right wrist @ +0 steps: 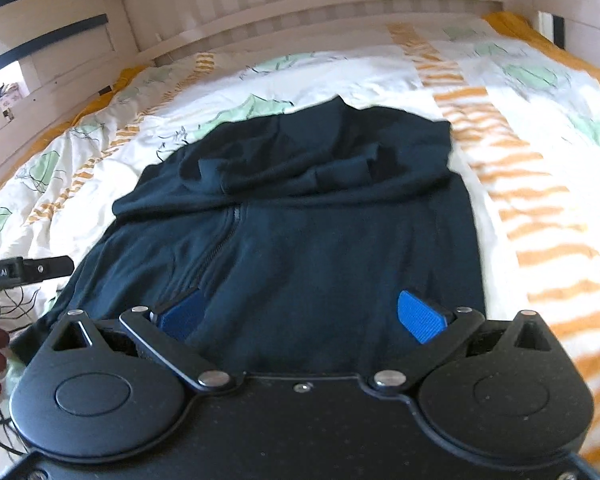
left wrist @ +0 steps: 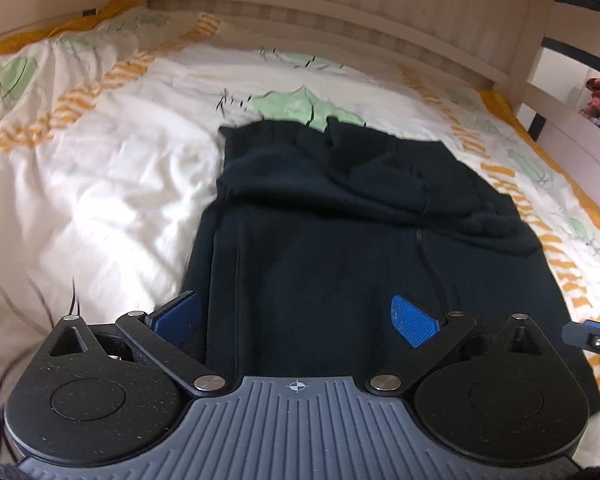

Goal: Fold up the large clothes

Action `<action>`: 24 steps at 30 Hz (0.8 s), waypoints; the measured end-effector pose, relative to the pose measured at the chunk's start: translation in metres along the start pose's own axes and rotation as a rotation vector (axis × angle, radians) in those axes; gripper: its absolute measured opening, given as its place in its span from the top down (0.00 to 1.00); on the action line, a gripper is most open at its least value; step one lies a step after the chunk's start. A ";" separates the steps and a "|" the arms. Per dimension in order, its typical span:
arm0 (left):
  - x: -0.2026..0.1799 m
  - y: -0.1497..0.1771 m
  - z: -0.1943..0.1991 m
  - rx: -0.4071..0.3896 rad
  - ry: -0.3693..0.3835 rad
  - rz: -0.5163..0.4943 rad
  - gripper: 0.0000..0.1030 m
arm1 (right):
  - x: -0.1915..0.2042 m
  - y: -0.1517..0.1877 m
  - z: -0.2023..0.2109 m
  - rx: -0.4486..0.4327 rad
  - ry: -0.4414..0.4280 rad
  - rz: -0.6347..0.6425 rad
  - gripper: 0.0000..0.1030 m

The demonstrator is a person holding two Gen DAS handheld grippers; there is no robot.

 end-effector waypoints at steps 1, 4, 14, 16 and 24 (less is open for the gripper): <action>0.000 0.005 0.001 0.006 -0.002 0.001 0.00 | -0.001 0.004 0.004 0.002 0.005 -0.011 0.00; 0.001 0.014 0.003 0.025 -0.017 0.002 0.00 | -0.004 0.014 0.015 0.008 0.019 -0.052 0.00; -0.010 0.041 0.003 0.067 -0.052 -0.065 0.00 | -0.028 0.049 0.035 0.039 0.074 -0.185 0.00; -0.015 0.045 -0.002 0.089 -0.059 -0.098 0.00 | -0.034 0.054 0.034 0.056 0.089 -0.223 0.00; -0.020 0.049 -0.017 0.099 -0.085 -0.123 0.00 | -0.053 0.063 0.025 0.100 0.070 -0.313 0.00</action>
Point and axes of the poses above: each gripper's, at about its wrist camera, not at the fingertips, and z roughly against the way its jaws point, x to its left, y to its underside, the point moved 1 cm from there along -z, roughly the way its jaws point, and after that the axes turned 11 degrees about -y, right-handed, at the moved point
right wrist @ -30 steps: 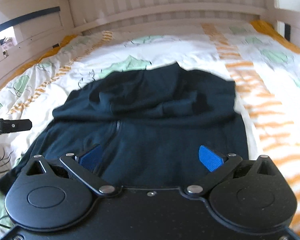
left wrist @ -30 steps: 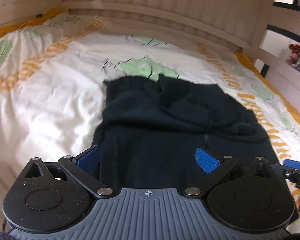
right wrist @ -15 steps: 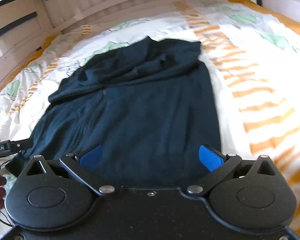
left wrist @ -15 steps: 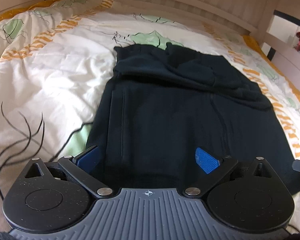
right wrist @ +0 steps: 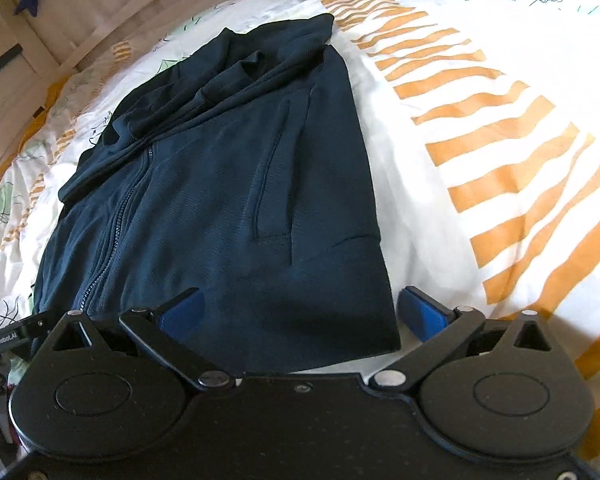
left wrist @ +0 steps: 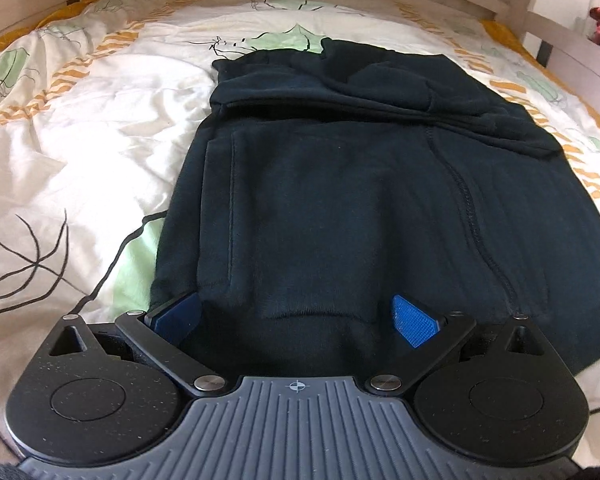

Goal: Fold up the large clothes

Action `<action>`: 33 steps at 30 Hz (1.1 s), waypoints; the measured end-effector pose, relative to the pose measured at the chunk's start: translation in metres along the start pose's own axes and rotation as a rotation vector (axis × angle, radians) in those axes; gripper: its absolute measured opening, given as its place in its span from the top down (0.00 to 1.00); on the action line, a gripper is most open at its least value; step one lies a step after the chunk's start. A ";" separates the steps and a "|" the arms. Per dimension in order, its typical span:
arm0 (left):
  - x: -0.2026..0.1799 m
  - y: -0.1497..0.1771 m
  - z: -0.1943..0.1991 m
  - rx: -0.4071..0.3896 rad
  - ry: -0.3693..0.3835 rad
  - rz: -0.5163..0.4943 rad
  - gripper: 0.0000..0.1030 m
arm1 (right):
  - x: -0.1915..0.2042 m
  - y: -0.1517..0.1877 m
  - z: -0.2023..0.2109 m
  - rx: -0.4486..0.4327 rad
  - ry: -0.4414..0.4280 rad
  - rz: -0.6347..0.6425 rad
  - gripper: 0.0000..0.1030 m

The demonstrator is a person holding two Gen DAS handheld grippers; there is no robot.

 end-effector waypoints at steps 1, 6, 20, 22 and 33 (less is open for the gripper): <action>0.001 0.000 -0.001 -0.004 0.000 0.010 0.00 | 0.001 0.001 -0.001 0.005 0.004 0.009 0.00; -0.002 0.001 -0.004 -0.023 -0.018 0.030 0.00 | 0.006 0.004 -0.006 0.017 0.036 0.055 0.00; 0.008 -0.006 0.006 -0.010 0.011 0.067 0.02 | 0.007 0.005 -0.008 0.017 0.040 0.078 0.00; 0.017 -0.007 0.015 -0.016 0.029 0.103 0.02 | 0.005 0.005 -0.006 0.013 0.028 0.067 0.00; 0.058 -0.014 0.028 0.073 -0.040 0.095 0.03 | 0.002 0.005 -0.002 0.000 0.004 0.039 0.00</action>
Point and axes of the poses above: each gripper's, at about its wrist camera, not at the fingertips, and z roughly against the way its jaws point, x to its left, y to its underside, the point moved 1 cm from there along -z, roughly the way its jaws point, and after that the axes turned 11 degrees about -y, right-handed, at the moved point
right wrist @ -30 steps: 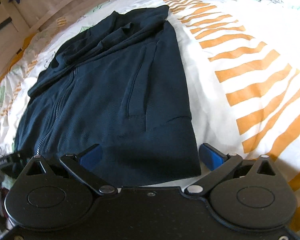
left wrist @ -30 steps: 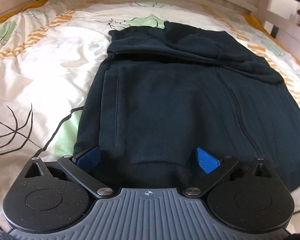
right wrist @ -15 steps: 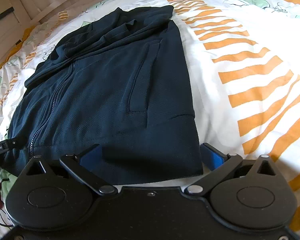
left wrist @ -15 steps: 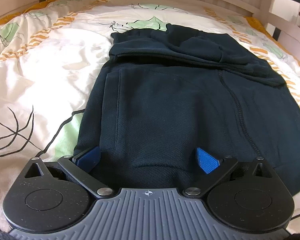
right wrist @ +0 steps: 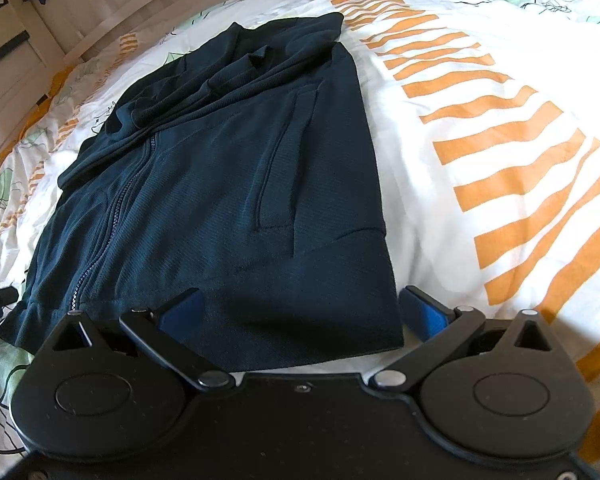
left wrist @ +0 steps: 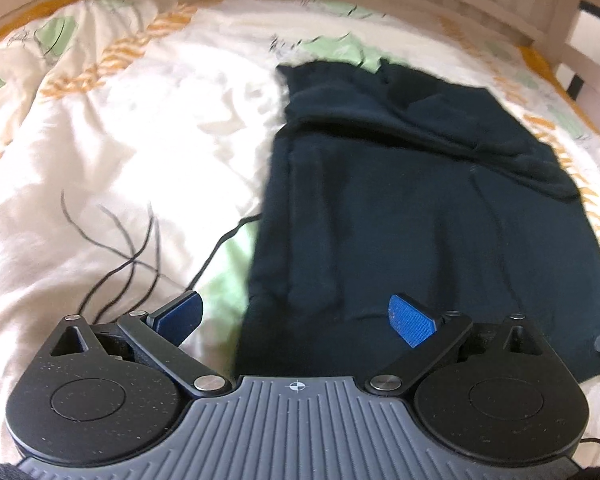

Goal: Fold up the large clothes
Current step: 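Move both open grippers to the hoodie hem, then grasp the hem with both grippers and fold it up toward the hood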

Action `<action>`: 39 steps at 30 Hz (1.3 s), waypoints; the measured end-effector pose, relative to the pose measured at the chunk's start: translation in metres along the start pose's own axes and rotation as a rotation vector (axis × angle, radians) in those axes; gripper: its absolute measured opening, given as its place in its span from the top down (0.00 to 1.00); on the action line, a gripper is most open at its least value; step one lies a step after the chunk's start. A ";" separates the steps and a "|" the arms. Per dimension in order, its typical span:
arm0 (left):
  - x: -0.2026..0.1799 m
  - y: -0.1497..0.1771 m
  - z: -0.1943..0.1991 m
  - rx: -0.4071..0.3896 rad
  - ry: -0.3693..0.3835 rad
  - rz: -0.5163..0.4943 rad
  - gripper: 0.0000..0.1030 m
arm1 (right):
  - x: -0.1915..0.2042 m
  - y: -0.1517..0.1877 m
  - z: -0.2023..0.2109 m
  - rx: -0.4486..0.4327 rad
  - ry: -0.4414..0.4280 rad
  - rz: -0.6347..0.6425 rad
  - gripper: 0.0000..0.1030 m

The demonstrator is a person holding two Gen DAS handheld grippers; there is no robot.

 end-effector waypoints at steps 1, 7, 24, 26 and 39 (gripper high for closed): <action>-0.002 0.000 -0.002 0.012 -0.013 -0.019 0.03 | 0.000 0.000 0.000 0.000 -0.001 -0.001 0.00; -0.017 0.000 -0.027 0.119 0.013 -0.121 0.03 | -0.001 0.000 0.001 -0.006 -0.009 -0.016 0.00; -0.009 0.000 -0.020 0.052 0.107 -0.082 0.54 | -0.006 -0.003 0.004 -0.012 -0.040 -0.044 0.00; -0.013 0.002 -0.011 0.011 0.089 -0.103 0.61 | -0.006 -0.003 0.005 -0.010 -0.050 -0.051 0.02; 0.009 0.000 0.003 -0.082 0.134 0.050 0.87 | -0.011 -0.001 0.025 -0.100 -0.135 -0.109 0.76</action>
Point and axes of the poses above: each gripper's, at about its wrist camera, not at the fingertips, and z roughly against the way its jaws point, x to its left, y to its underside, the point moved 1 cm from there along -z, roughly the way its jaws point, and after that the axes turned 11 degrees about -y, right-handed, at the moved point
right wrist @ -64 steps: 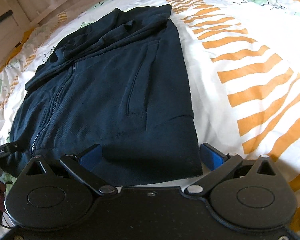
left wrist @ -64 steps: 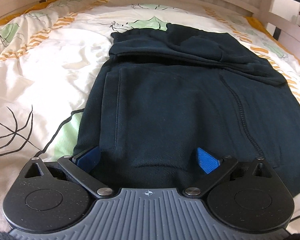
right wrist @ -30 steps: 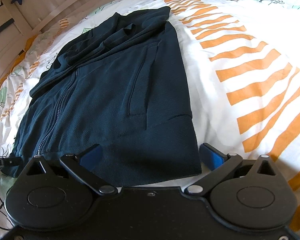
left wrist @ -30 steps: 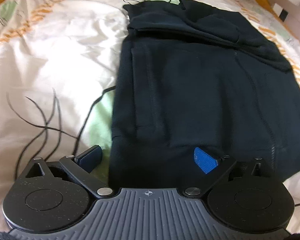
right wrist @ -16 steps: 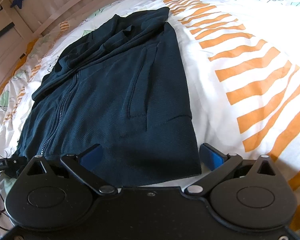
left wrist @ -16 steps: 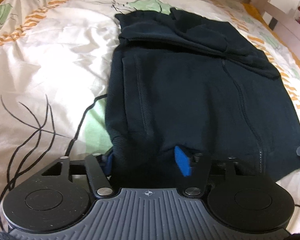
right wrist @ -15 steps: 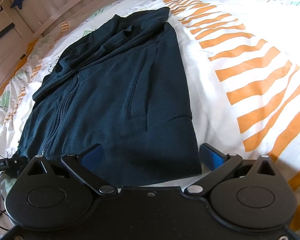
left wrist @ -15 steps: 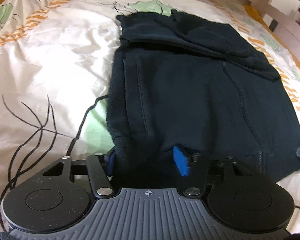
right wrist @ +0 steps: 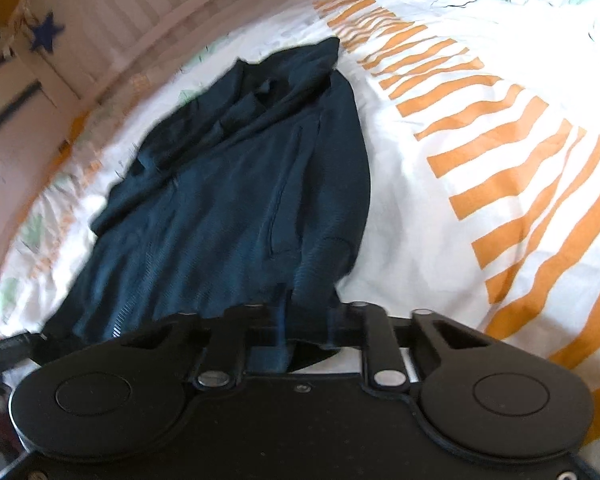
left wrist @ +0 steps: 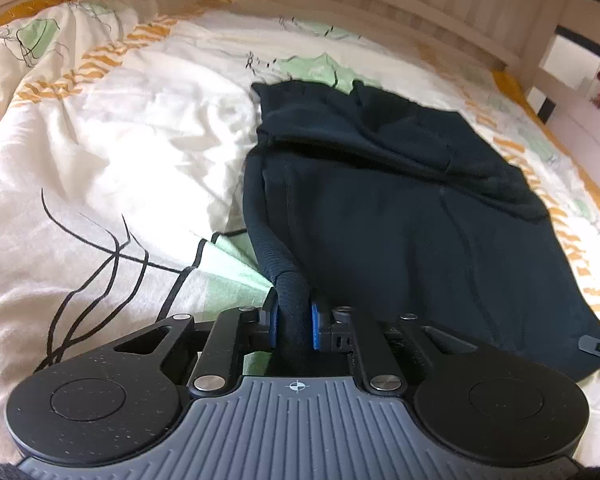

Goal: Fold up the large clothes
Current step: 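Grasp the hem with both grippers and fold it up toward the hood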

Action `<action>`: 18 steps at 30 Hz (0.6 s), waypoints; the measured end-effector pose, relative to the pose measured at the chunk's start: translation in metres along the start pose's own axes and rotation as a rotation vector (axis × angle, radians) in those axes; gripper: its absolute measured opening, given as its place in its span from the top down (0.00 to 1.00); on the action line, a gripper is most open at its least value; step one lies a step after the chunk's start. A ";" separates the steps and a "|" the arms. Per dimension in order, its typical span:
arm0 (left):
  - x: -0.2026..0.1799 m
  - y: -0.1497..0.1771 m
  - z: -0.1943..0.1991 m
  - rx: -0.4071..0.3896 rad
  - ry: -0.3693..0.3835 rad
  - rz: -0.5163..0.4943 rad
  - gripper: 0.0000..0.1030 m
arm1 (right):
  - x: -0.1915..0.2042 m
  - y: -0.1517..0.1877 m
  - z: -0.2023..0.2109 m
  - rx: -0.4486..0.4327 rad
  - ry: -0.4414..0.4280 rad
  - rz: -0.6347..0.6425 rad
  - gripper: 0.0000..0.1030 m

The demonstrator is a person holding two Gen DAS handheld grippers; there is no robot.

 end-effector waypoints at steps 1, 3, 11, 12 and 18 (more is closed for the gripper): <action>0.001 0.000 0.001 -0.006 0.007 0.019 0.87 | -0.003 -0.002 0.002 -0.015 -0.028 -0.024 0.77; 0.006 0.000 0.001 -0.010 0.025 0.068 0.88 | -0.007 -0.003 0.006 -0.035 -0.067 -0.065 0.78; 0.020 -0.004 0.011 -0.046 0.112 0.212 0.90 | -0.004 -0.008 0.017 -0.089 -0.154 -0.094 0.79; 0.020 -0.005 0.013 -0.056 0.127 0.232 0.90 | -0.005 -0.010 0.018 -0.097 -0.170 -0.105 0.79; 0.014 -0.034 0.022 -0.107 0.173 0.278 0.90 | 0.005 -0.034 0.023 -0.138 -0.248 -0.088 0.80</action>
Point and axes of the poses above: each gripper's, at about its wrist camera, not at the fingertips, and z roughly against the way its jaws point, x to its left, y to its underside, the point moved 1 cm from there along -z, roughly the way its jaws point, and after that the axes turned 11 degrees about -y, right-handed, at the moved point
